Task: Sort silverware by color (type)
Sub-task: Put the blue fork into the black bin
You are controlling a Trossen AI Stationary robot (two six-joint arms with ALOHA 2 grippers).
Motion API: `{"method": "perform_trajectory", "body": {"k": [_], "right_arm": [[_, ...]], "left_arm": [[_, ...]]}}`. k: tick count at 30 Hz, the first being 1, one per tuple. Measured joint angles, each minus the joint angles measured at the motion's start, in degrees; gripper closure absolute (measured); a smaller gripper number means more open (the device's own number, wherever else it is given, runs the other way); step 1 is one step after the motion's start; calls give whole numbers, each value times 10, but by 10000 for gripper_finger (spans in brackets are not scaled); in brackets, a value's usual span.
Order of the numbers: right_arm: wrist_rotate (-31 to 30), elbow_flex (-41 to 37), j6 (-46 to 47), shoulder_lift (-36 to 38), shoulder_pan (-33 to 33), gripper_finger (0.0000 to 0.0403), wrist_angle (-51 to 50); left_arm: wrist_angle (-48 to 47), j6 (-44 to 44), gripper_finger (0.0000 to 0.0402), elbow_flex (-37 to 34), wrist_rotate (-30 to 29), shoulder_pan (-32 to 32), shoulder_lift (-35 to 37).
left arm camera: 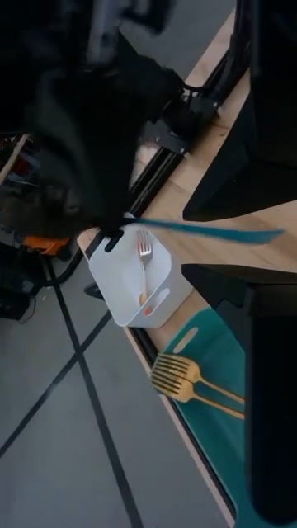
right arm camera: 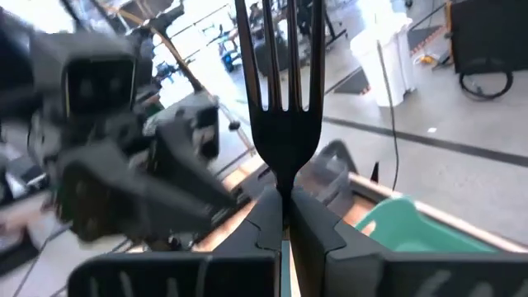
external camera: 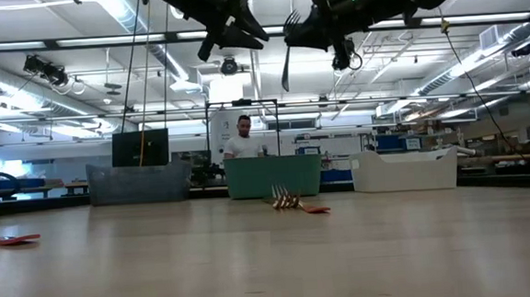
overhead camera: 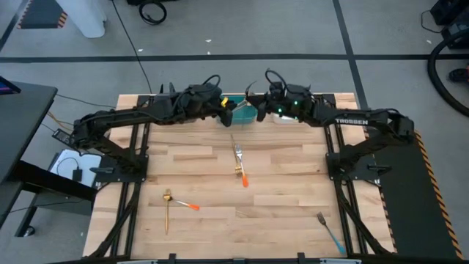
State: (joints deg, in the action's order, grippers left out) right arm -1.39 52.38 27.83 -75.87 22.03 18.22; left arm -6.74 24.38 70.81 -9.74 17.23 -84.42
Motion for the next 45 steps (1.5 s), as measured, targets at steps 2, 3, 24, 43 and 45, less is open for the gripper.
{"method": "perform_trajectory", "body": {"k": [2, 3, 24, 43, 45], "right_arm": [[4, 10, 0, 0, 14, 390, -6], [10, 15, -1, 0, 22, 390, -12], [56, 112, -11, -76, 39, 390, -26], [53, 112, -11, -75, 39, 390, -26], [54, 112, -14, -75, 41, 390, -24]], "left_arm": [[-3, -6, 299, 0, 0, 2, 0], [-4, -12, 299, 0, 0, 3, 0], [-2, -100, 299, 0, -9, 3, -53], [56, -113, 349, 0, 8, 40, -81], [59, -122, 379, 0, 10, 40, -82]]}}
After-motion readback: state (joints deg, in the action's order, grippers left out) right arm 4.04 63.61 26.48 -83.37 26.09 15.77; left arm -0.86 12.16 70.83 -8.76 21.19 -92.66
